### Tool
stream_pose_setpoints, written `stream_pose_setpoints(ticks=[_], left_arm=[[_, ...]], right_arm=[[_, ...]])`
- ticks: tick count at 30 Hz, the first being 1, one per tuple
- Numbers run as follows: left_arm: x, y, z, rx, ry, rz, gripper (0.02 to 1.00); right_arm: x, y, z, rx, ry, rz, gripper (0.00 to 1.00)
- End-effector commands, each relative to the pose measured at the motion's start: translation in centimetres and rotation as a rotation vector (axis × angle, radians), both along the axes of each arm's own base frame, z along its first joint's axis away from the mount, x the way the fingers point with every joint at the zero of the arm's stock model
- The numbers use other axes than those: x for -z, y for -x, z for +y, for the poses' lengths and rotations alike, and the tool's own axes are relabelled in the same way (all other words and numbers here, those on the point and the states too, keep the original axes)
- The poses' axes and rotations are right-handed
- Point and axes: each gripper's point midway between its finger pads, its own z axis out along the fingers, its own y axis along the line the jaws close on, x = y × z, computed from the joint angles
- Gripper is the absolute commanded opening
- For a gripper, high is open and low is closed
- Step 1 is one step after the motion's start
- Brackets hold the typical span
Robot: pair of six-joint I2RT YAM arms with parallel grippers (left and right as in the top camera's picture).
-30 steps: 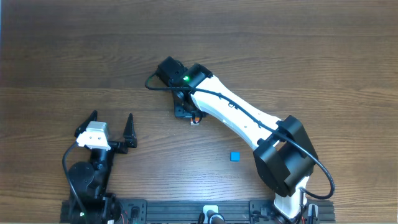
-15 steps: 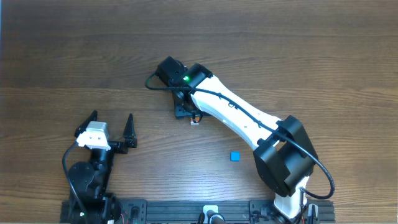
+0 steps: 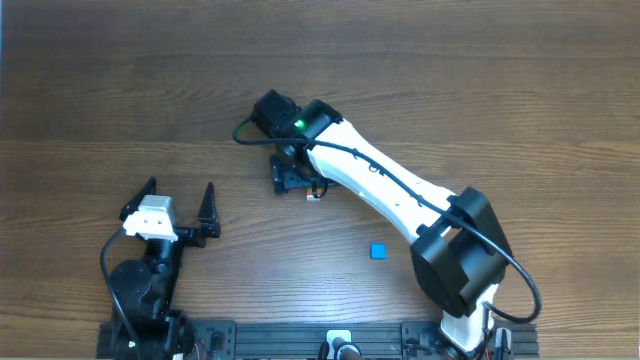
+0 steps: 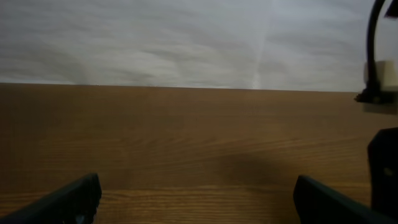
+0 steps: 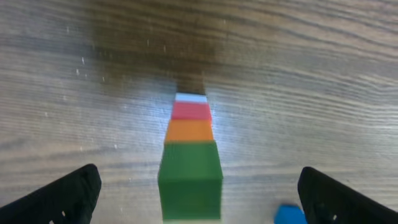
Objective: Stack Cubes
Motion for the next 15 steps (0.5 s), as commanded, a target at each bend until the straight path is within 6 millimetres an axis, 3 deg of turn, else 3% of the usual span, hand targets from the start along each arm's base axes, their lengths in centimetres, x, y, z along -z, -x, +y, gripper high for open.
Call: stream_pose_setpoints(ticks=[1, 4, 8, 10, 15], left_arm=[[0.3, 0.0, -0.2, 0.012, -0.011, 0.001, 1.0], [0.3, 0.0, -0.2, 0.012, -0.011, 0.001, 1.0], [0.3, 0.0, -0.2, 0.012, -0.011, 0.001, 1.0], [0.3, 0.0, -0.2, 0.012, -0.011, 0.001, 1.0], [0.3, 0.0, -0.2, 0.012, -0.011, 0.001, 1.0]], right_arm=[[-6.5, 0.3, -0.1, -0.066, -0.095, -0.109, 0.991], [-8.5, 2.0, -2.1, -0.077, -0.092, -0.11, 0.993], [-7.7, 4.2, -4.7, -0.077, -0.069, -0.092, 0.991], [-5.4, 6.1, -6.5, -0.063, -0.058, -0.077, 0.991], [-0.3, 8.3, -9.5, 0.029, -0.06, -0.064, 0.993]])
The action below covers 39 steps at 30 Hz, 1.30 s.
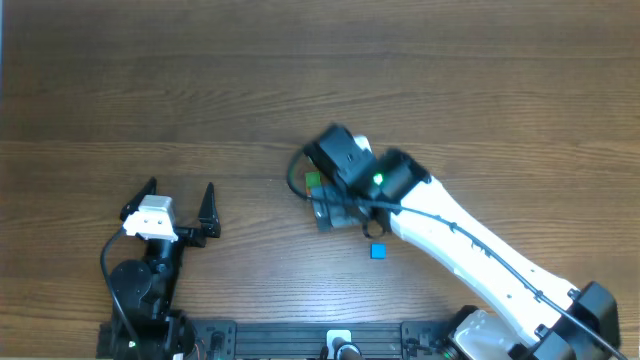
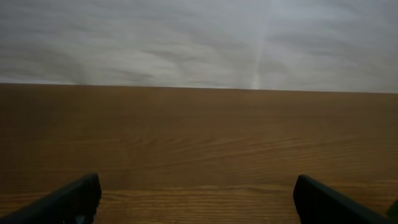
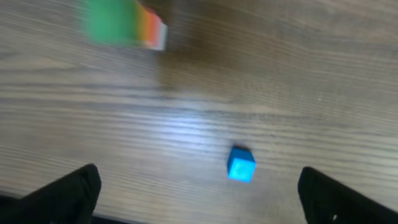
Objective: Stack Cubes
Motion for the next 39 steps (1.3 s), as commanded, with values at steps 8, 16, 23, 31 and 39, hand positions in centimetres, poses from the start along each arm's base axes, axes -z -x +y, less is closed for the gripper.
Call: stream_pose_setpoints(ticks=[8, 16, 23, 31, 39], left_arm=[[0.3, 0.0, -0.2, 0.012, -0.011, 0.003, 1.0], [0.3, 0.0, -0.2, 0.012, -0.011, 0.003, 1.0], [0.3, 0.0, -0.2, 0.012, -0.011, 0.002, 1.0], [0.3, 0.0, -0.2, 0.012, -0.011, 0.003, 0.998], [0.3, 0.0, -0.2, 0.012, -0.011, 0.002, 1.0]], right_arm=[[9.2, 4.2, -6.5, 0.166, 0.064, 0.097, 0.993], [11.8, 5.3, -6.7, 0.213, 0.036, 0.115, 0.972], [12.7, 5.3, -5.6, 0.202, 0.033, 0.119, 0.908], [13.6, 5.3, -5.5, 0.205, 0.05, 0.136, 0.724], [13.6, 5.3, -5.5, 0.203, 0.05, 0.136, 0.356]])
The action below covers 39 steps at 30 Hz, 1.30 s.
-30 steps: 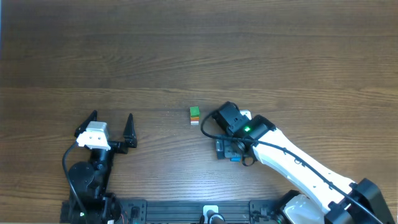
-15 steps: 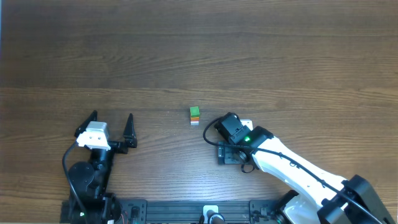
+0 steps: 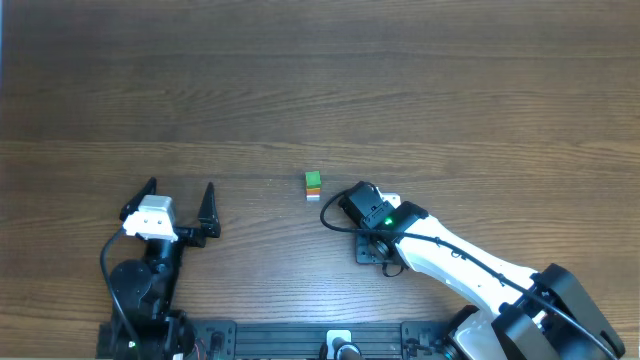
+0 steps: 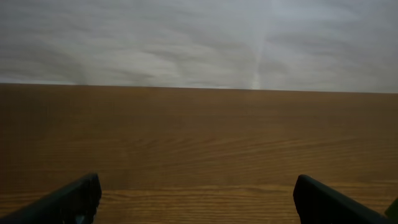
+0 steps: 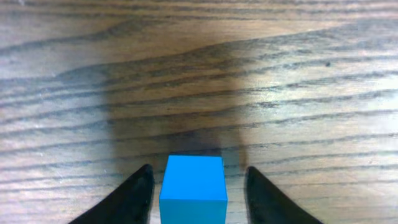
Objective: Stack Cubes
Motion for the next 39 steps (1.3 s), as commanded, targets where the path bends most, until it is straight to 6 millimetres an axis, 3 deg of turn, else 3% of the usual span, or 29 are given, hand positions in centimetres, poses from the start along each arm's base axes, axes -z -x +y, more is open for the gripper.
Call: stream_pose_setpoints(ticks=[1, 12, 16, 21, 24, 26, 29, 33, 39], left_arm=[[0.3, 0.0, -0.2, 0.012, -0.011, 0.003, 1.0], [0.3, 0.0, -0.2, 0.012, -0.011, 0.002, 1.0], [0.3, 0.0, -0.2, 0.012, -0.011, 0.003, 1.0], [0.3, 0.0, -0.2, 0.012, -0.011, 0.003, 1.0], [0.3, 0.0, -0.2, 0.012, -0.011, 0.003, 1.0], [0.3, 0.0, -0.2, 0.012, -0.011, 0.003, 1.0], [0.3, 0.0, -0.2, 0.012, -0.011, 0.003, 1.0], [0.3, 0.0, -0.2, 0.012, -0.011, 0.002, 0.998], [0.3, 0.0, -0.2, 0.012, -0.011, 0.003, 1.0]], right_arm=[[0.3, 0.2, 0.0, 0.003, 0.006, 0.006, 0.332], [0.1, -0.2, 0.3, 0.002, -0.007, -0.009, 0.145], [-0.7, -1.0, 1.0, -0.02, -0.02, -0.027, 0.108], [-5.1, -3.7, 2.3, -0.076, -0.009, -0.084, 0.04], [-8.9, -6.2, 3.3, -0.079, -0.009, -0.166, 0.012], [-12.7, -8.6, 4.8, -0.099, -0.042, -0.225, 0.012], [-15.1, -10.6, 6.1, -0.116, -0.047, -0.242, 0.012], [-15.7, -12.4, 8.0, -0.132, -0.024, -0.21, 0.012], [-13.7, -13.6, 11.0, -0.16, -0.027, -0.14, 0.012]])
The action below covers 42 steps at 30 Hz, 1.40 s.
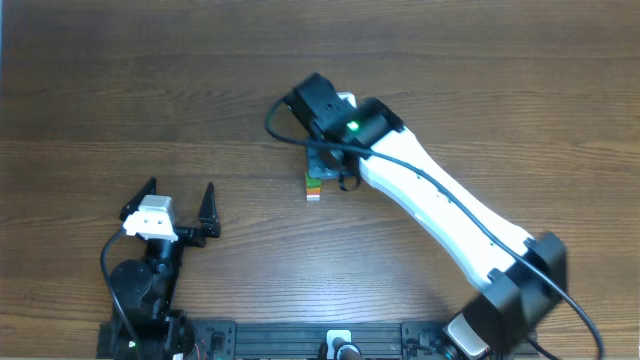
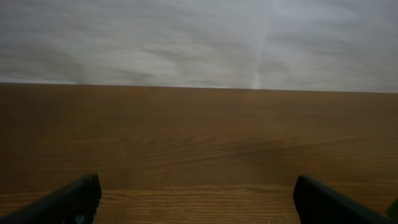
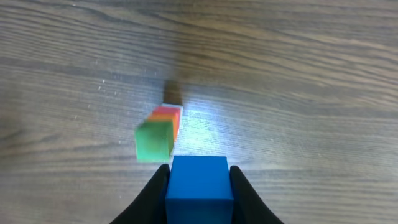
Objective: Stack Cubes
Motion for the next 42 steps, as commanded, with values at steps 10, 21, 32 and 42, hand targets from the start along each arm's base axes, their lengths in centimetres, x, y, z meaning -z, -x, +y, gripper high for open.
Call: stream_pose_setpoints(ticks=[10, 21, 32, 42], left_arm=[[0.3, 0.0, -0.2, 0.012, -0.011, 0.001, 1.0], [0.3, 0.0, -0.2, 0.012, -0.011, 0.001, 1.0], [0.3, 0.0, -0.2, 0.012, -0.011, 0.001, 1.0], [0.3, 0.0, -0.2, 0.012, -0.011, 0.001, 1.0]], right_arm=[[3.1, -0.3, 4.1, -0.069, -0.032, 0.073, 0.012], [2.9, 0.0, 4.9, -0.087, -0.038, 0.066, 0.007], [3.0, 0.2, 4.9, -0.091, -0.034, 0.069, 0.009], [3.7, 0.4, 4.5, -0.088, -0.005, 0.092, 0.012]])
